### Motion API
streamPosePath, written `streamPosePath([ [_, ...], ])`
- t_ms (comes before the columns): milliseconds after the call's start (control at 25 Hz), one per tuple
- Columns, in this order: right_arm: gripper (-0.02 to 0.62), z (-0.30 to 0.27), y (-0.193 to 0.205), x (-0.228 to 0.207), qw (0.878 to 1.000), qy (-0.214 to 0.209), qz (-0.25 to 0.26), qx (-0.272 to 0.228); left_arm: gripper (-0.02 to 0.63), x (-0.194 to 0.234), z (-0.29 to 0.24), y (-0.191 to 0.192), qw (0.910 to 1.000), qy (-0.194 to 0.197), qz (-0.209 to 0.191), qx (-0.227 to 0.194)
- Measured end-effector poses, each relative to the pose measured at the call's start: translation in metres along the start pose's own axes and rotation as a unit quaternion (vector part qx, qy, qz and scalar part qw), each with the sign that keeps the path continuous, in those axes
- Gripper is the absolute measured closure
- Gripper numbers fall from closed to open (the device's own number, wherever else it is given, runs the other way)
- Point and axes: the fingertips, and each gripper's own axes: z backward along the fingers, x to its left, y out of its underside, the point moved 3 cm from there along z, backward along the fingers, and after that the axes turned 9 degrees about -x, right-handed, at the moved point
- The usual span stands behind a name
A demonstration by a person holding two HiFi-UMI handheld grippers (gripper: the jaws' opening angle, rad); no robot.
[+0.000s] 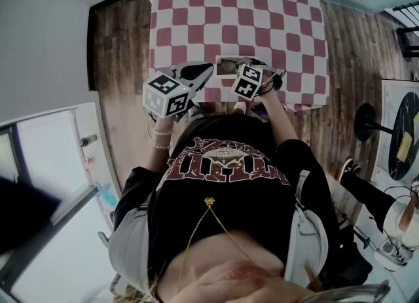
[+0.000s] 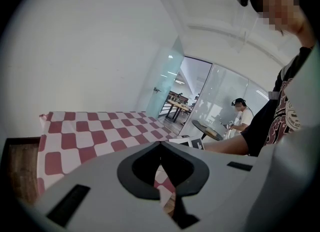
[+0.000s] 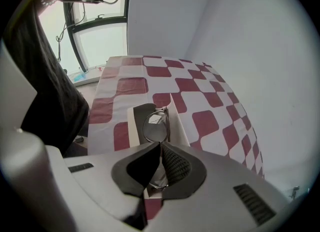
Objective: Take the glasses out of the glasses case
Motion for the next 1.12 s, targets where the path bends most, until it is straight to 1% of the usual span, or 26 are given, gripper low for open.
streamPosePath([
  [240, 0.569, 0.008, 0.000, -0.001, 1.000, 0.007, -0.006, -0.009, 0.606, 0.001, -0.002, 0.004, 1.0000, 0.002, 0.005, 0.001],
  [440, 0.569, 0.009, 0.000, -0.004, 1.000, 0.024, -0.002, -0.015, 0.606, 0.004, 0.000, 0.006, 1.0000, -0.002, 0.006, 0.001],
  [720, 0.569, 0.017, -0.003, -0.005, 0.999, 0.030, 0.010, -0.016, 0.606, 0.007, 0.001, 0.008, 0.9999, -0.005, 0.010, 0.002],
  [920, 0.569, 0.027, -0.008, -0.007, 0.999, 0.033, 0.007, -0.024, 0.606, 0.008, -0.001, 0.008, 0.9999, -0.005, 0.014, -0.004],
  [1120, 0.568, 0.037, -0.012, -0.006, 0.999, 0.038, 0.016, -0.025, 0.606, 0.007, -0.003, 0.011, 0.9999, -0.003, 0.012, 0.002],
])
